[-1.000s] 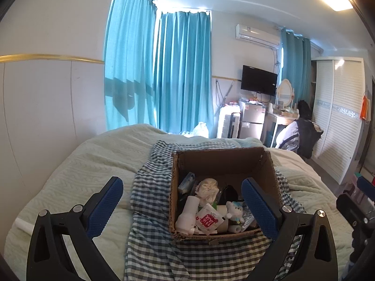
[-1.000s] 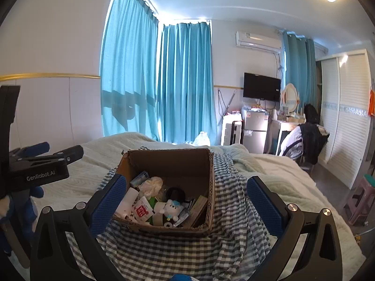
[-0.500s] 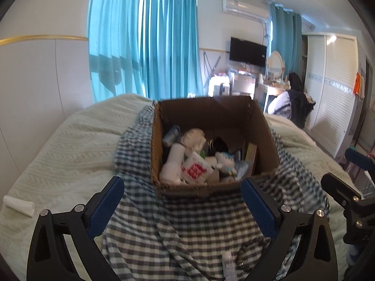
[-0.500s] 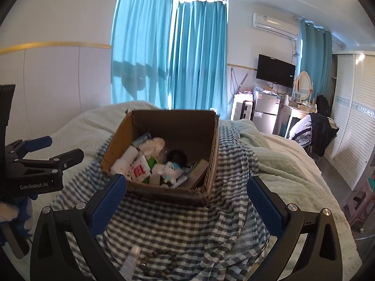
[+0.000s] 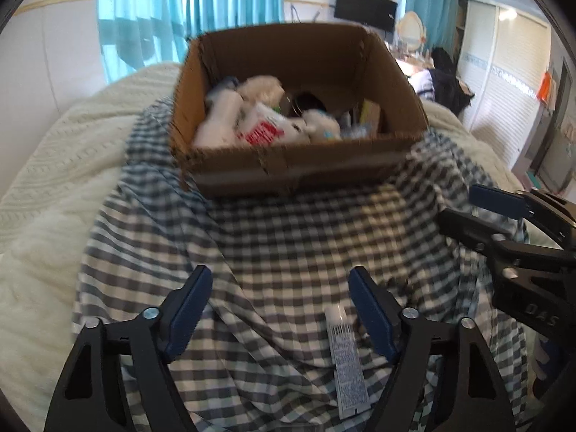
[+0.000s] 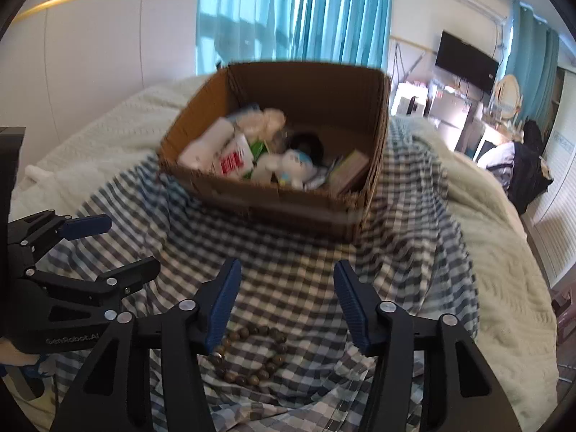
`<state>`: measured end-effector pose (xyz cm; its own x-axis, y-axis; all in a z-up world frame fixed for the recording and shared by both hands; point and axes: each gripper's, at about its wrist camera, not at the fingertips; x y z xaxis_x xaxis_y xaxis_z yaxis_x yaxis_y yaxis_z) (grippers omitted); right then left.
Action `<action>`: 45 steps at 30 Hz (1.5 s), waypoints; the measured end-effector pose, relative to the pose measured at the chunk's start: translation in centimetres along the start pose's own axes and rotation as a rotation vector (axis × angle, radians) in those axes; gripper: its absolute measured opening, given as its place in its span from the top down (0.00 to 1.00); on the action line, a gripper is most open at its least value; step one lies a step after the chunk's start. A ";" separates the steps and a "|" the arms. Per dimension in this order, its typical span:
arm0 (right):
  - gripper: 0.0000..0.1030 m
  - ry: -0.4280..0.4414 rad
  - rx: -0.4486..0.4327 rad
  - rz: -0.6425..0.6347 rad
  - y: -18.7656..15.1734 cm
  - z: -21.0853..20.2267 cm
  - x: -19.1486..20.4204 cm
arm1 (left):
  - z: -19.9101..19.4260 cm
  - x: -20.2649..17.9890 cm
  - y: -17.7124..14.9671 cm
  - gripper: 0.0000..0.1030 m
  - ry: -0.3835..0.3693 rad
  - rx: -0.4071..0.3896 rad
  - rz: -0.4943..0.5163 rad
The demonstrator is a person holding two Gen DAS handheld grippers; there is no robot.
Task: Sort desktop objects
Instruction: 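Move both open tools back toward the white tube and bead bracelet, then grasp the white tube with the left tool while the right grasps the bead bracelet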
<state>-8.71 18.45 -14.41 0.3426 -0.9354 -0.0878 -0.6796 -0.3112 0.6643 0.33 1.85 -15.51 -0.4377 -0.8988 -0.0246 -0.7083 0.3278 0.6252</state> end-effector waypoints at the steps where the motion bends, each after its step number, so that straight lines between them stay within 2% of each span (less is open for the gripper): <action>1: 0.49 0.013 0.030 -0.006 -0.3 0.7 -0.2 | 0.3 -0.3 -0.3 0.23 -0.003 0.007 0.010; 4: 0.49 0.023 0.093 -0.025 -1.3 2.4 -0.2 | 1.4 -1.5 -1.0 0.23 -0.015 0.041 0.041; 7: 0.49 0.032 0.150 -0.002 -2.3 4.1 -0.8 | 3.7 -2.5 -1.7 0.23 -0.039 0.145 0.071; 15: 0.49 0.012 0.280 0.031 -3.9 7.3 -2.1 | 7.1 -3.5 -3.8 0.26 -0.086 0.272 0.085; 18: 0.49 0.006 0.333 0.015 -4.2 8.6 -1.9 | 8.4 -3.3 -4.4 0.26 -0.117 0.331 0.057; 20: 0.48 -0.006 0.366 -0.018 -4.6 9.4 -1.4 | 9.0 -3.3 -4.9 0.27 -0.114 0.345 0.062; 23: 0.48 -0.080 0.385 -0.105 -5.1 10.0 0.1 | 9.4 -3.8 -5.3 0.29 -0.101 0.340 0.094; 26: 0.50 -0.124 0.386 -0.159 -5.5 10.2 1.0 | 9.4 -3.5 -5.4 0.44 -0.096 0.338 0.085; 27: 0.53 -0.113 0.386 -0.152 -5.5 10.0 0.9 | 9.3 -3.3 -5.3 0.54 -0.098 0.335 0.083; 28: 0.63 -0.106 0.384 -0.141 -5.5 9.9 0.7 | 9.2 -3.1 -5.3 0.63 -0.103 0.335 0.079; 29: 0.75 -0.104 0.380 -0.130 -5.5 9.7 0.5 | 9.0 -2.8 -5.2 0.66 -0.109 0.338 0.073; 31: 0.89 -0.118 0.358 -0.116 -5.5 9.0 0.1 | 8.8 -2.4 -5.1 0.77 -0.122 0.345 0.070; 33: 0.89 -0.130 0.330 -0.107 -5.5 8.3 -0.1 | 8.2 -2.2 -5.0 0.78 -0.128 0.337 0.073; 41: 0.89 -0.129 0.222 -0.027 -5.0 4.7 -1.4 | 4.2 -1.3 -4.2 0.78 -0.065 0.230 0.096; 45: 0.89 -0.142 0.105 0.015 -4.4 1.8 -1.4 | 2.4 0.0 -2.9 0.78 -0.053 0.176 0.098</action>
<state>-7.33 20.83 -18.55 0.2416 -0.9521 -0.1874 -0.7509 -0.3058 0.5854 1.01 1.64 -19.21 -0.5341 -0.8453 -0.0142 -0.7449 0.4627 0.4807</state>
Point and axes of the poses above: each gripper's, at about its wrist camera, not at the fingertips, and z roughly the way its jaws point, x to its left, y to its top, and after that the axes turned 3 degrees about x, right-handed
